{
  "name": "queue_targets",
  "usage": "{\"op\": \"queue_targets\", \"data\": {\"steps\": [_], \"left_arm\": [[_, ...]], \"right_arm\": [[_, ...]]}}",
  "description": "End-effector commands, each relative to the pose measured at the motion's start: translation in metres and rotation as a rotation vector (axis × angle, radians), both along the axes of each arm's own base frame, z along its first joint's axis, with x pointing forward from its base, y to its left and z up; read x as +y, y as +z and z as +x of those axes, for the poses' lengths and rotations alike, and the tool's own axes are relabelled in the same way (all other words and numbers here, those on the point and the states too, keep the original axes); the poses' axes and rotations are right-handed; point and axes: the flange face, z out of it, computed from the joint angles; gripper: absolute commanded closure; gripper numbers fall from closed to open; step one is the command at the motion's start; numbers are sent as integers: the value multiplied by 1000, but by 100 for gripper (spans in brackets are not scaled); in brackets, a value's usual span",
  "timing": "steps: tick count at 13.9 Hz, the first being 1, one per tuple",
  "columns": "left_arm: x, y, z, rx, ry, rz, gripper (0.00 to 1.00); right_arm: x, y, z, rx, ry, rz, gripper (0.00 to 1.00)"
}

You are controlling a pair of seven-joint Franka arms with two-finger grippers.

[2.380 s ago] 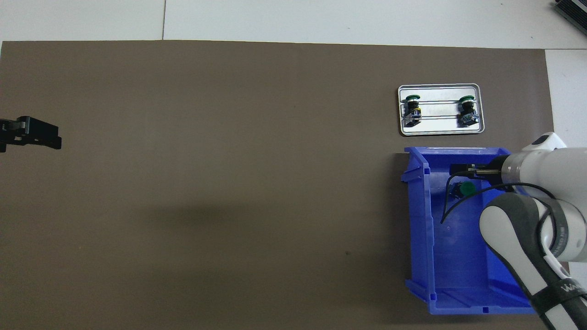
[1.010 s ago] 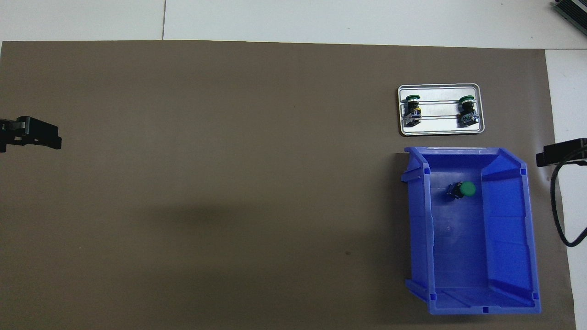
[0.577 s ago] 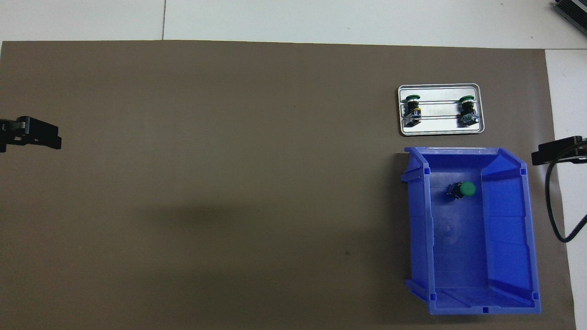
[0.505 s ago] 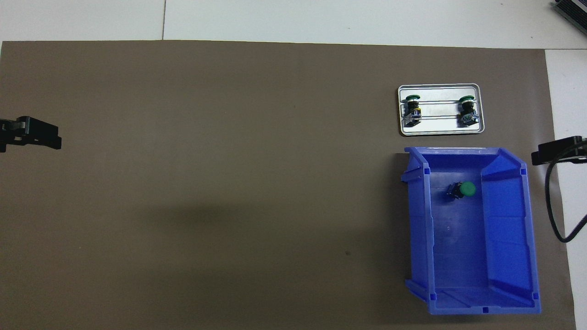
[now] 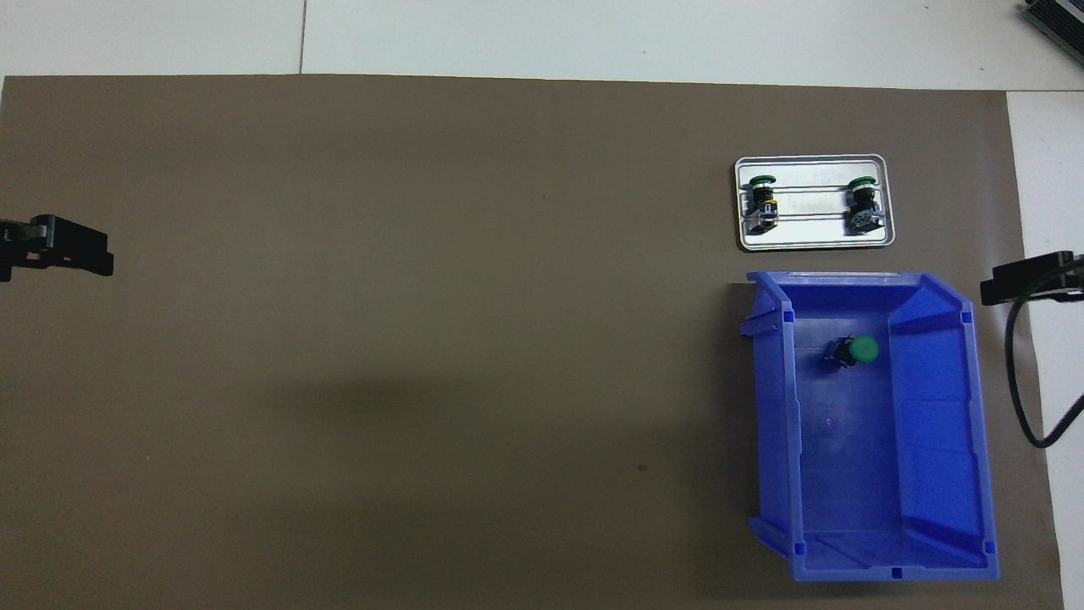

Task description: Place and press button with both arms

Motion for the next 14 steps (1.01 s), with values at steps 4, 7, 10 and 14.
{"op": "queue_targets", "data": {"steps": [4, 7, 10, 14], "left_arm": [[1, 1, -9, -2, 13, 4, 0], [2, 0, -9, 0, 13, 5, 0], [1, 0, -9, 0, 13, 4, 0], [1, 0, -9, 0, 11, 5, 0]], "right_arm": [[1, -1, -1, 19, 21, -33, 0], [3, 0, -3, 26, 12, -33, 0], [4, 1, -3, 24, -24, -33, 0], [5, 0, -3, 25, -22, -32, 0]]}}
